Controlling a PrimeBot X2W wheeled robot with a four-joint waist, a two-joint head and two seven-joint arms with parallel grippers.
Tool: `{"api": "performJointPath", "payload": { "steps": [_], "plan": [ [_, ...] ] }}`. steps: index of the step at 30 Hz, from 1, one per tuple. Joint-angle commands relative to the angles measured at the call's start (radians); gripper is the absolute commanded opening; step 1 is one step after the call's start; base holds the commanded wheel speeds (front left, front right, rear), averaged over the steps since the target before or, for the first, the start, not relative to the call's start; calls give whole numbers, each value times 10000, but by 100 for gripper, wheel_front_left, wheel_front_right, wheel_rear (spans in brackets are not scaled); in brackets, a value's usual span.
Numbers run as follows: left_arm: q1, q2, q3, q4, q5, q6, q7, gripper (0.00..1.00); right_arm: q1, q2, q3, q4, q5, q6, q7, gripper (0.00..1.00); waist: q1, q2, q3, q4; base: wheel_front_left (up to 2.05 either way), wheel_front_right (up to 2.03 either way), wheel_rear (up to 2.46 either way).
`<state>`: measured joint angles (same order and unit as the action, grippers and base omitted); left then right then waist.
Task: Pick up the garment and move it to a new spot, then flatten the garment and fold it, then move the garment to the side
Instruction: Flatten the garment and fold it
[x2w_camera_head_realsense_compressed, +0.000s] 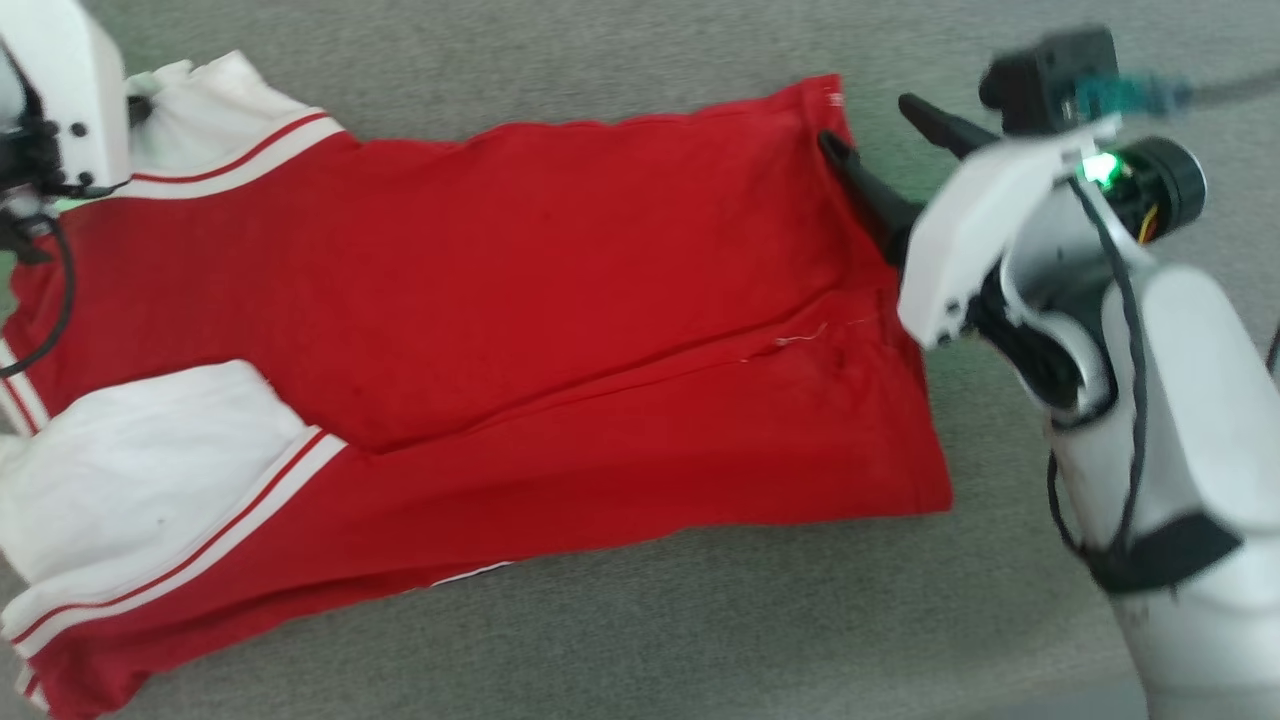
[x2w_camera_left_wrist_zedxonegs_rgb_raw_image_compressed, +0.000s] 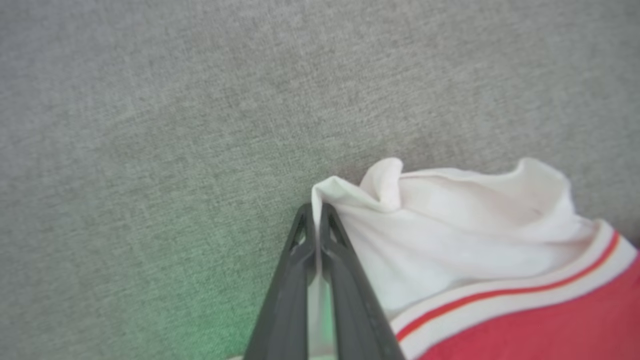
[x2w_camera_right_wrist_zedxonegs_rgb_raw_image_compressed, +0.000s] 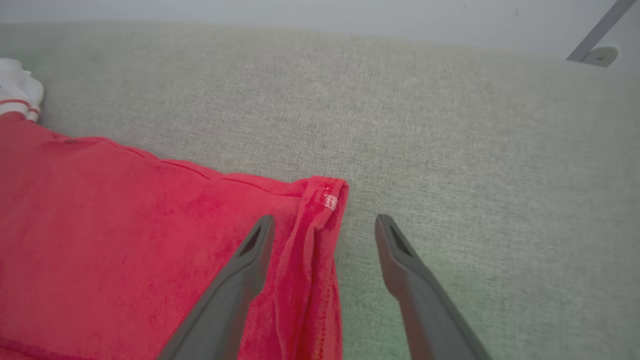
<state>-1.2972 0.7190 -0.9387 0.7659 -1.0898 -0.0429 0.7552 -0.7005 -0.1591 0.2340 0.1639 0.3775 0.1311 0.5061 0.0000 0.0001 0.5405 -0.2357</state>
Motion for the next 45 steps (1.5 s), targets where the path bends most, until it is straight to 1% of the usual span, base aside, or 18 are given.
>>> {"api": "performJointPath", "payload": {
  "steps": [1,5,7,8,10,11,12,16,21,27,33,36,39,41,45],
  "plan": [
    [384,-335,-291,175,144,-118,63,0,-434,-14,141,437,212,-8,317,100,0,-1,56,206,0,0,0],
    [147,-711,-312,353,136,-262,-108,0,-1674,-217,631,2042,525,-8,1317,100,0,-1,97,512,0,0,0],
    [59,-877,-344,472,142,-336,-176,0,-2142,-161,911,2820,658,-6,1851,100,0,-1,94,633,0,0,0],
    [-17,-1019,-374,556,164,-417,-243,0,-2436,-122,1122,3632,750,-6,2456,100,0,-1,92,746,0,0,0],
    [-78,-1151,-393,650,184,-465,-314,0,-2606,-77,1305,4228,874,-6,3020,100,0,-1,74,850,0,0,0],
    [-93,-1199,-396,691,197,-496,-396,0,-2706,-52,1407,4405,936,-5,3230,55,0,-1,60,888,0,0,0],
    [-107,-1238,-384,726,185,-523,-466,0,-2783,-68,1457,4531,988,-5,3356,0,0,-1,42,925,0,0,0],
    [-159,-1298,-378,808,218,-603,-710,0,-2904,-176,1504,4741,1105,-6,3597,0,0,-1,-63,1046,0,0,0],
    [-392,-1313,-258,740,83,-717,-1016,0,-2916,-536,1449,4421,1210,-8,2945,0,0,-1,-324,1275,0,0,0],
    [-422,-1144,-321,209,-118,-824,-739,0,-2437,-1081,1364,3798,1360,-8,1862,0,0,-1,-854,1596,0,0,0],
    [-31,-708,-389,-875,-437,-820,-291,0,-1536,-1604,1169,2962,1557,-8,1420,0,0,-1,-1426,1867,0,0,0],
    [264,-361,-450,-1681,-571,-552,109,0,-1033,-1936,1030,2280,1586,-8,1296,0,0,-1,-1666,1974,0,0,0],
    [670,45,-458,-2822,-759,-151,492,0,-491,-2257,919,1445,1614,-8,1245,0,0,-1,-1862,2083,0,0,0],
    [959,408,-494,-3705,-810,186,689,0,-93,-2461,798,814,1652,-8,1199,0,0,-1,-1967,2153,0,0,0],
    [1696,1178,-592,-5710,-1008,1057,1125,0,824,-2885,608,-554,1751,-8,1328,0,0,-1,-2089,2268,0,0,0]
  ]
}}
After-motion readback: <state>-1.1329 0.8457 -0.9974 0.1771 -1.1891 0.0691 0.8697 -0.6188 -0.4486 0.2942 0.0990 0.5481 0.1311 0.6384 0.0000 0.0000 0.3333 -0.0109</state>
